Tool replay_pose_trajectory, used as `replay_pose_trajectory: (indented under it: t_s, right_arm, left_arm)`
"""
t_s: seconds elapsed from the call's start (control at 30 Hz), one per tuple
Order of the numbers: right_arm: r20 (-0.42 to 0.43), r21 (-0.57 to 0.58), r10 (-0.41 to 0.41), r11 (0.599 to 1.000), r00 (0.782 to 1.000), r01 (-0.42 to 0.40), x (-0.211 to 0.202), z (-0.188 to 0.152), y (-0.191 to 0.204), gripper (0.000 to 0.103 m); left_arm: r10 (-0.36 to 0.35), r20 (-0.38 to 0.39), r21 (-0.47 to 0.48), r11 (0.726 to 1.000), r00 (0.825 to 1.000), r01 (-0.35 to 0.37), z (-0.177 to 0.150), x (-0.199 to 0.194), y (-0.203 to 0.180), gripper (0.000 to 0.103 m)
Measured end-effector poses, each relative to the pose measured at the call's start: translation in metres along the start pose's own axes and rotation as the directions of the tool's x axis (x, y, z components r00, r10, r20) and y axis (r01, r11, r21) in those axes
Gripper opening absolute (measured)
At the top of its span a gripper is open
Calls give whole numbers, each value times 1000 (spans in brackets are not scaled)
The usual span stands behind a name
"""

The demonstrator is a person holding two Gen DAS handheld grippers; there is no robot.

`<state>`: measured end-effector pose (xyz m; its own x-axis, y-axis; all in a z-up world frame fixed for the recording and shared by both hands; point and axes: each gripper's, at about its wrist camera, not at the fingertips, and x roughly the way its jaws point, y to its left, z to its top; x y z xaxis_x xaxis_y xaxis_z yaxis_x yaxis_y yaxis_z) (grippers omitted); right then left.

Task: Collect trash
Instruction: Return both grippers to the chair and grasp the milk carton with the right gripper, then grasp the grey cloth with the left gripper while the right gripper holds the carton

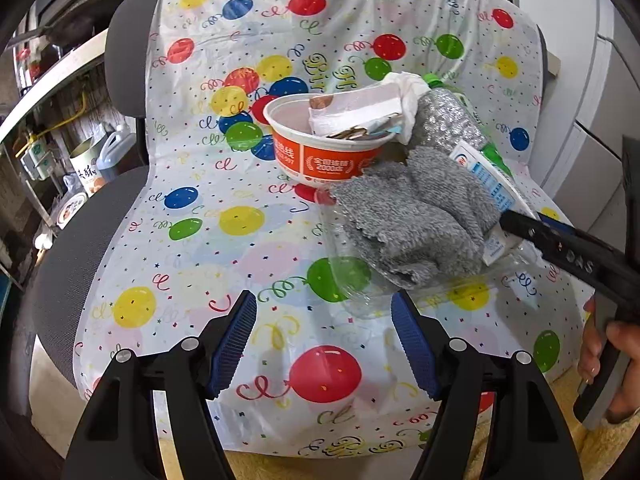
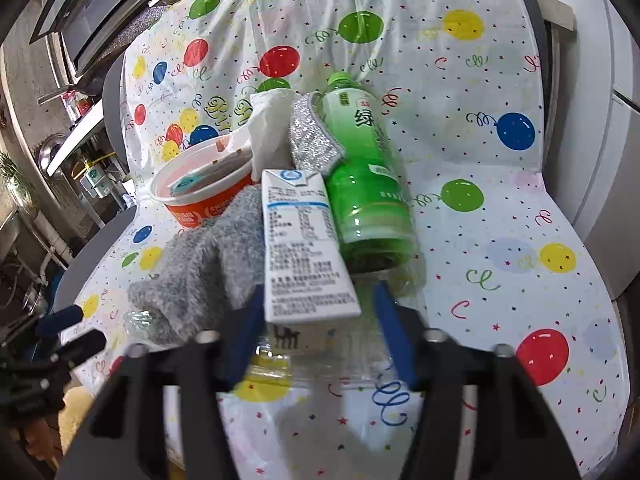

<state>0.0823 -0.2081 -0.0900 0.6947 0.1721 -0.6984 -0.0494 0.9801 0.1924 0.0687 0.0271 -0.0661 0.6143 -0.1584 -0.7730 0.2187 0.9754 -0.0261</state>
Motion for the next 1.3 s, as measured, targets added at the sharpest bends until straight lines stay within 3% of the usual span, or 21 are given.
replay_pose_trajectory:
  t_s: [0.17,0.57,0.67,0.77,0.93,1.03,1.17,1.23,1.3]
  right_arm:
    - [62,-91,-75,993,995,81,-18,3,23,40]
    - [214,-15,-211,976,954,219,-98,-3,-7,40]
    - [228,-14,-237,969,944,246,-107,-13,-14,40]
    - [227,-6,-244,968,943,252,-110,-21,-21,40]
    - [215,-2,-240,969,947,246,-108,-28,-28,41]
    - [206,6,-236,971,950,240,-106,-30,-32,41]
    - [201,11,-230,973,952,232,-105,-32,-33,41]
    - [202,10,-227,973,953,230,-106,-33,-31,41]
    - [205,7,-225,974,953,228,-107,-33,-29,41]
  left_arm:
    - [-16,8,9,1000,1000,16,0,-7,-6,71]
    - [-146,7,55,988,989,146,8,-3,-51,71]
    - [-152,7,53,987,988,152,14,5,-66,80]
    - [-142,18,47,989,990,141,20,14,-80,82]
    - [-46,3,-5,999,999,46,30,41,-86,82]
    - [-26,-8,-11,1000,1000,26,33,53,-83,77]
    - [-22,-15,13,1000,1000,22,33,59,-82,60]
    - [-36,-7,22,999,999,36,33,59,-81,48]
    - [-70,4,25,997,998,70,35,57,-78,19]
